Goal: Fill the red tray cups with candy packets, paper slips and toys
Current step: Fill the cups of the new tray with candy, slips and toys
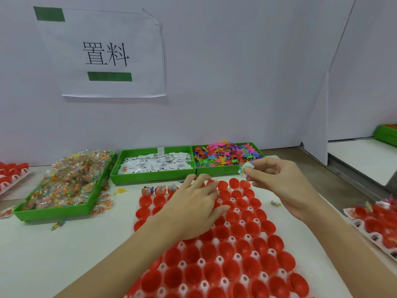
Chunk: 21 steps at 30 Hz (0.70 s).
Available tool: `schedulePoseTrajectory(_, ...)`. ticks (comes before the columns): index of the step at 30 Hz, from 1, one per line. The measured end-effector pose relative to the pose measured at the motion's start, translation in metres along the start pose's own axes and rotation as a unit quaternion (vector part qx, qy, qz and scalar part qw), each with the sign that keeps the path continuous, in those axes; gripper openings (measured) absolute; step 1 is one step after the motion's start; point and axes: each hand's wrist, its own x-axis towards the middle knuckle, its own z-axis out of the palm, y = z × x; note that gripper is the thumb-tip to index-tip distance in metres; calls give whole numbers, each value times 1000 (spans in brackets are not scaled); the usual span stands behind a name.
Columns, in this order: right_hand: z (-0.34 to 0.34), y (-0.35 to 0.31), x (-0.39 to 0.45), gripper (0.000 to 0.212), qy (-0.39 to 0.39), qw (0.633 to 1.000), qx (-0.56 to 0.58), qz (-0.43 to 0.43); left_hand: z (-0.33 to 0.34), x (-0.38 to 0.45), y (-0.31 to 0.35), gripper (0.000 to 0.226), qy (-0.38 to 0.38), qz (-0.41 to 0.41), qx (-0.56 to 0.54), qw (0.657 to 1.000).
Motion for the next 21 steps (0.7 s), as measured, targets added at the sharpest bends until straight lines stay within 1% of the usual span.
schedulePoseTrajectory(2,4,3,-1,10,-4,999,-40,-14,2,1,1,78,0,0,-17,1000)
schedulePoseTrajectory(4,7,7,-1,8,-12,997,-69,-17,2,1,1,77,6,-6,-36,999)
schedulePoseTrajectory(6,8,9,-1,7,-13,997,-80,-20,2,-2,0,78,28,-10,-52,998)
schedulePoseTrajectory(9,8,12,1,8,-11,997,-77,-28,1,-11,-1,82,65,-23,-67,995)
schedulePoseTrajectory(13,19,15,1,15,-23,993,-92,-73,2,-21,1,78,75,-30,-46,996)
schedulePoseTrajectory(17,39,11,9,14,-63,971,-183,-138,1,-21,-1,81,70,-27,-25,997)
schedulePoseTrajectory(21,55,7,27,12,-78,950,-258,-157,4,-21,-4,81,62,-22,-22,998)
